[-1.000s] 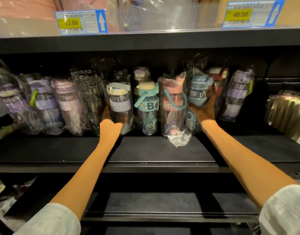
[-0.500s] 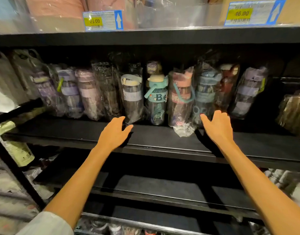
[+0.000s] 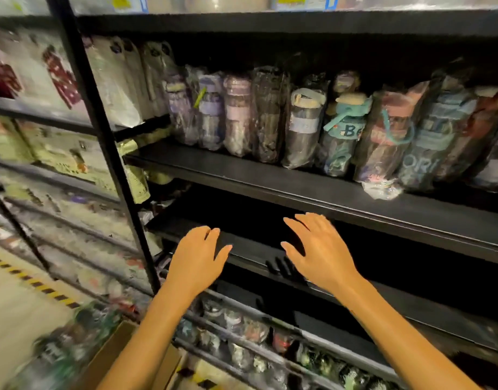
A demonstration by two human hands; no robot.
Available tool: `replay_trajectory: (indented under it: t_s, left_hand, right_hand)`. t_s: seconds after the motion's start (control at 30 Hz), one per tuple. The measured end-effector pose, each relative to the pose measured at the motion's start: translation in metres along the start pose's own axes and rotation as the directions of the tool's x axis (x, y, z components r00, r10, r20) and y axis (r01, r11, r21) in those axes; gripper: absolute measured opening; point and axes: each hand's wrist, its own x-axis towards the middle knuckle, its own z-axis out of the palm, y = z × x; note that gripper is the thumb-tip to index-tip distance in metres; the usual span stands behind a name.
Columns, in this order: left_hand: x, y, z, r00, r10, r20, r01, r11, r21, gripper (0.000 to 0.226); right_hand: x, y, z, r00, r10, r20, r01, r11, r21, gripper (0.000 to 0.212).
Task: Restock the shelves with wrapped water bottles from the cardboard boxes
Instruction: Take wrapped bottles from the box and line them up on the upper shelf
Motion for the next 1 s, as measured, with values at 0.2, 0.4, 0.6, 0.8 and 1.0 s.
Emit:
replay_trajectory:
  t_s: [0.2,0.4,0.6,0.8,1.0]
  left_hand:
    - [-0.114,-0.083,0.019,0.964,-0.203,0.173,0.2,0.979,0.033,0.067]
    - [-0.233,-0.156,0.042,0.828,-0.505,0.242,0.515,0.857,0.025,0.051]
    - [-0.282,-0.217,0.063,0.605,-0.713,0.355,0.738,0.669,0.084,0.065]
    - [-0.275,-0.271,0.094,0.463,-0.805,0.371,0.846,0.526,0.085,0.049]
    - [-0.244,-0.315,0.133,0.328,-0.836,0.44,0.929,0.371,0.012,0.045]
  right_hand:
    - [-0.012,-0.122,0.093,0.965,-0.154,0.213,0.134,0.985,0.108,0.063]
    - [-0.024,-0.227,0.187,0.833,-0.321,0.451,0.245,0.944,0.22,0.061]
    - [-0.017,-0.304,0.267,0.728,-0.386,0.567,0.213,0.913,0.348,0.053]
    - [0.03,-0.337,0.371,0.5,-0.436,0.748,0.15,0.894,0.421,0.065]
    - [0.084,-0.371,0.431,0.428,-0.453,0.782,0.193,0.891,0.411,0.06]
